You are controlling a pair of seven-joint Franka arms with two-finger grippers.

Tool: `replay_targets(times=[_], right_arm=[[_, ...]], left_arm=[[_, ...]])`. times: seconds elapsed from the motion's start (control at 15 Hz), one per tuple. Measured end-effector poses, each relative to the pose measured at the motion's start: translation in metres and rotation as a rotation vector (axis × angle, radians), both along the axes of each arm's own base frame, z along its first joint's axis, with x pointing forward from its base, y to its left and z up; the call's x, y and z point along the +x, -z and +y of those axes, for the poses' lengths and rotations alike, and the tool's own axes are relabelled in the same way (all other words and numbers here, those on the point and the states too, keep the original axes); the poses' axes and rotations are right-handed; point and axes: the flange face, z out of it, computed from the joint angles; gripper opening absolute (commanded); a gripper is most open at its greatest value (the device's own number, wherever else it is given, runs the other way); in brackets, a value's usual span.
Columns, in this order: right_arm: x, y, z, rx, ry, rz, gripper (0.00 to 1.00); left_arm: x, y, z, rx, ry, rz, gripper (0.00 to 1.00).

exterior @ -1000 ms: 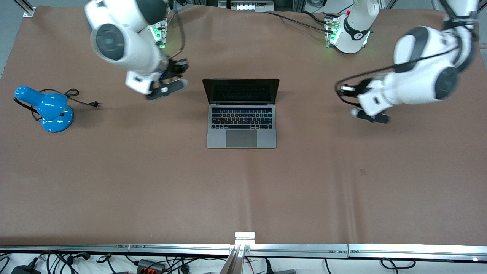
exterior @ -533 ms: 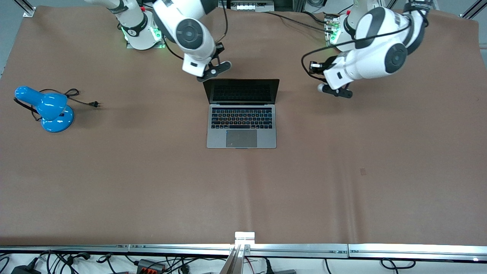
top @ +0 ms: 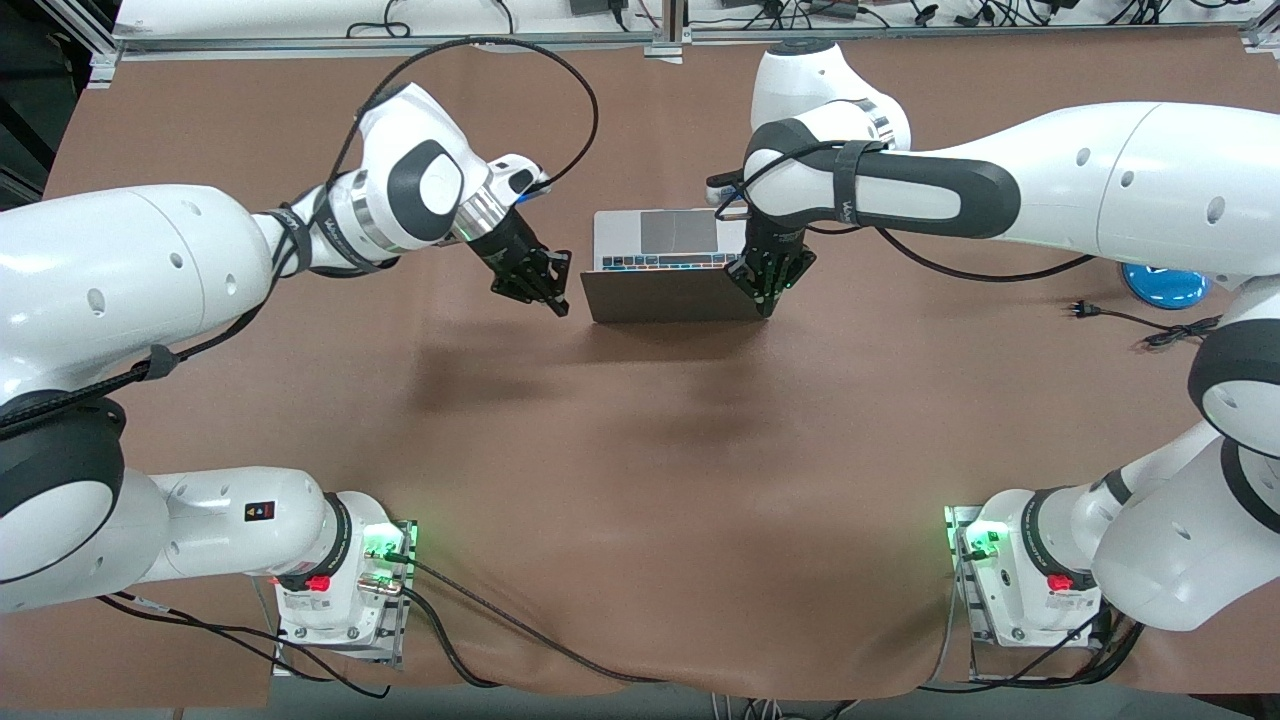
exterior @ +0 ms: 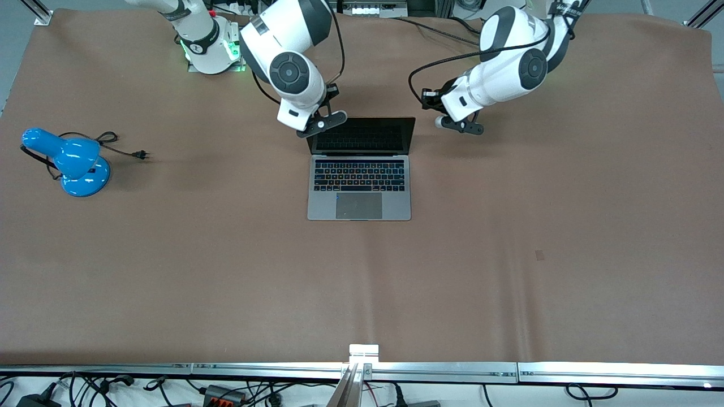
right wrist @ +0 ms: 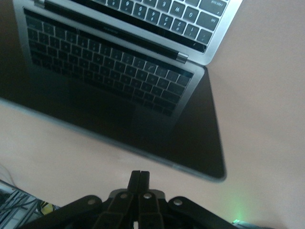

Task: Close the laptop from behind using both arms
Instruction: 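Push the screen back edge down with both grippers toward the keyboard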

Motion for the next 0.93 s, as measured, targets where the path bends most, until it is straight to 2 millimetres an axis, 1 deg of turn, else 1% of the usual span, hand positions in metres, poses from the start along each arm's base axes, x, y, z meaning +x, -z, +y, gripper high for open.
replay_targets(times=[0.13,0.27,0.53,0.8,0.93], right_arm=[[0.011,0.006,-0.006,0.004,0.029,-0.015,0.00],[0.025,0.008,-0.017,0.007,0.063,-0.023,0.00],[0.049,0.004,-0.031,0.005,0.086,-0.075,0.00],[0.083,0.004,-0.033,0.013,0.113,-0.114,0.00],[0.099,0.010,-0.032,0.013,0.127,-0.120,0.00]], left_arm=[[0.004,0.013,-0.004,-0.004,-0.020,-0.008,0.00],[0.011,0.023,-0.006,-0.016,-0.036,0.002,0.00],[0.030,0.030,-0.016,-0.052,-0.067,0.002,0.00],[0.040,0.036,-0.027,-0.076,-0.087,0.002,0.00],[0.046,0.037,-0.031,-0.089,-0.096,0.005,0.00]])
